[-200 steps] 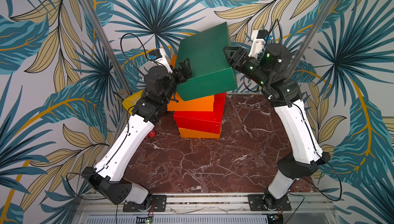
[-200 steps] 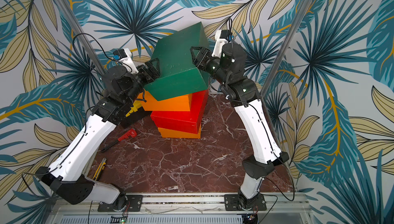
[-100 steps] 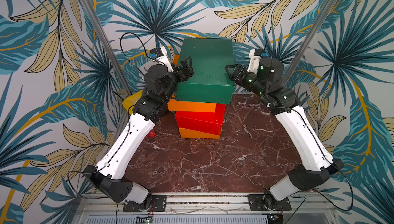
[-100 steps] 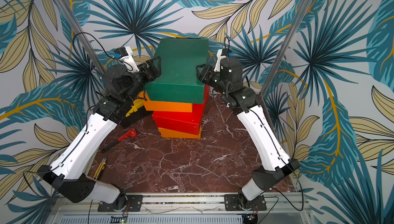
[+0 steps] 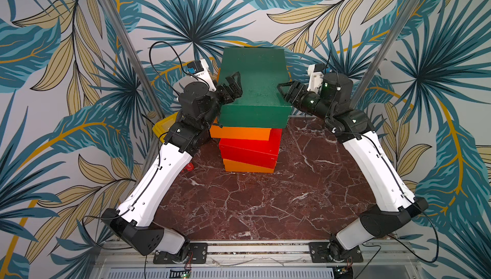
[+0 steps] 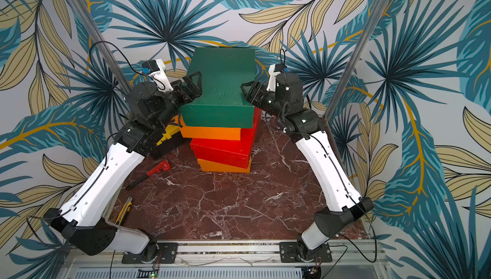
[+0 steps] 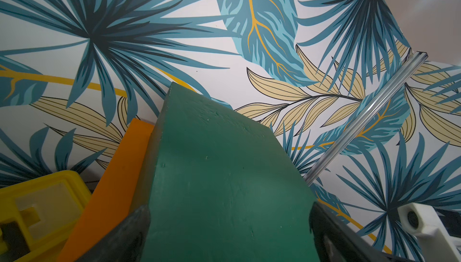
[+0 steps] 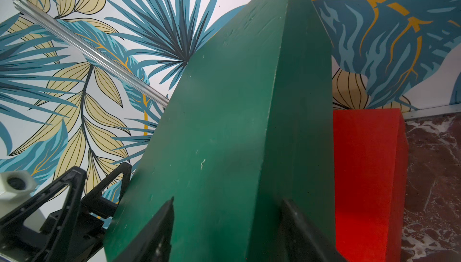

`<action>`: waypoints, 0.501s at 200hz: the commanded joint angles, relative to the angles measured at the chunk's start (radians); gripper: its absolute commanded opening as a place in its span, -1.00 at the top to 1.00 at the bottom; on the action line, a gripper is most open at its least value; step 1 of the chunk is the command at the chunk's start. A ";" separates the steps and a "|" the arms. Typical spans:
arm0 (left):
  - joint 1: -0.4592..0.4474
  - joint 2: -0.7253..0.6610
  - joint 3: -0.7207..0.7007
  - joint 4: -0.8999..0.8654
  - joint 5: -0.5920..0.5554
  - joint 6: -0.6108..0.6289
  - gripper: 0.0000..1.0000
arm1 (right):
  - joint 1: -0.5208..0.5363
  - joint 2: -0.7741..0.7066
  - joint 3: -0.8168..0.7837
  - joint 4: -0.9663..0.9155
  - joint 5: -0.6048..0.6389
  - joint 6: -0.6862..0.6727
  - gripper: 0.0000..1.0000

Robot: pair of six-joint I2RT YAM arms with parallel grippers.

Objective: Stack the shoeboxes
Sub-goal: Place the shoebox at the shoebox.

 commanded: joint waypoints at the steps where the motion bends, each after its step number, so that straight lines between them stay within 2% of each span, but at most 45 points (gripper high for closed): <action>1: 0.009 0.011 -0.047 -0.121 0.015 -0.004 -0.99 | 0.011 -0.003 0.004 -0.024 -0.095 0.007 -0.45; 42: 0.072 -0.019 -0.061 -0.121 0.056 -0.035 -0.99 | -0.015 -0.018 0.001 -0.026 -0.113 0.010 -0.46; 100: 0.113 -0.057 -0.026 -0.168 0.075 -0.028 -0.99 | -0.059 -0.046 -0.005 -0.035 -0.132 0.008 -0.46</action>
